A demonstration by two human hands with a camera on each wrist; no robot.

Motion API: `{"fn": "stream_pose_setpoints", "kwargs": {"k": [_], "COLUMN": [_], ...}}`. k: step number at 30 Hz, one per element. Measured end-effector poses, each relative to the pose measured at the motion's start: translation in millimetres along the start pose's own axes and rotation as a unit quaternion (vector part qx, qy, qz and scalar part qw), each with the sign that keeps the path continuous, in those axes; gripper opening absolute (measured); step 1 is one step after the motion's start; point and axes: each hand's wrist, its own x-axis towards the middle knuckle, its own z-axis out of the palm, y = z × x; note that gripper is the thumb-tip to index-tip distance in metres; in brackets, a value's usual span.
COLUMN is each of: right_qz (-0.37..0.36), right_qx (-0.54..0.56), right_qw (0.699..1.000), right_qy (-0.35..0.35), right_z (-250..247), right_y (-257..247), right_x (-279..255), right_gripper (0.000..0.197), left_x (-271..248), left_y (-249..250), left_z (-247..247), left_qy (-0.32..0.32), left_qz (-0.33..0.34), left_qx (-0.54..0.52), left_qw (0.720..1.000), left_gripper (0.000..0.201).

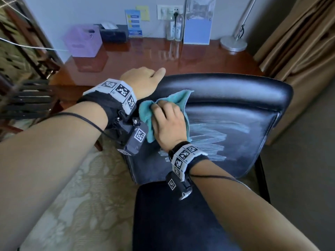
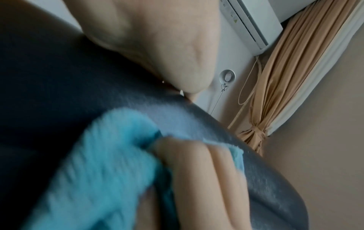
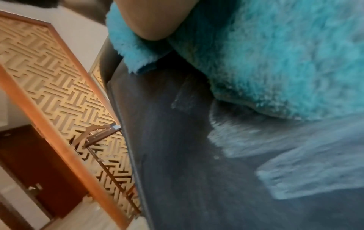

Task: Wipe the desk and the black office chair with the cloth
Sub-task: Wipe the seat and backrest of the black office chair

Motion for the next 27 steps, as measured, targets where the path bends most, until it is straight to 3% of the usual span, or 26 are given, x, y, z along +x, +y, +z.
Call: {"fn": "stream_pose_setpoints", "kwargs": {"k": [2,5,7,10,13,15,16,19,21,23,27], "right_qz": [-0.012,-0.012,0.015,0.045,-0.046,-0.1,-0.114,-0.169,-0.199,-0.185,-0.18], "right_qx": [-0.012,-0.078,-0.108,-0.11,-0.085,-0.081,-0.078,-0.086,-0.103,-0.122,-0.179], "right_qw": [1.0,0.997,0.994,0.993,0.995,0.988,0.985,0.974,0.966,0.965,0.947], "right_qy": [-0.012,-0.006,0.003,0.012,-0.033,-0.084,-0.1,-0.122,-0.127,-0.137,-0.194], "right_z": [-9.2,-20.4,-18.7,-2.5,17.1,26.8,30.5,36.5,39.1,43.4,57.9], "right_y": [16.1,46.4,49.2,29.3,4.4,-8.8,-14.7,-29.0,-31.7,-31.2,-32.0], "right_x": [-6.7,-19.7,-23.6,-24.3,-23.7,-21.9,-19.9,-12.2,-6.0,-2.7,-11.7], "right_gripper": [0.03,0.031,0.032,0.037,0.044,0.048,0.049,0.051,0.052,0.053,0.055], "left_x": [-6.5,-21.5,-29.4,-30.1,-35.5,-33.7,-36.9,-50.1,-47.3,-42.9,-35.2], "left_y": [-14.5,-48.1,-68.1,-79.8,-87.1,-103.1,-107.1,-105.7,-105.4,-106.9,-109.7], "left_z": [-6.5,-6.3,1.1,15.1,30.5,53.7,60.6,67.0,71.2,69.7,61.1], "left_qy": [-0.014,-0.01,0.004,0.042,0.053,0.05,0.046,0.06,0.032,0.005,-0.071], "left_qz": [-0.003,-0.082,-0.149,-0.233,-0.283,-0.31,-0.315,-0.309,-0.304,-0.293,-0.249], "left_qx": [-0.05,-0.175,-0.315,-0.485,-0.574,-0.619,-0.636,-0.682,-0.668,-0.657,-0.601], "left_qw": [0.999,0.981,0.937,0.842,0.766,0.72,0.703,0.66,0.678,0.695,0.756], "left_gripper": [0.057,0.048,0.037,0.032,0.094,0.118,0.109,0.053,0.044,0.047,0.073]}}
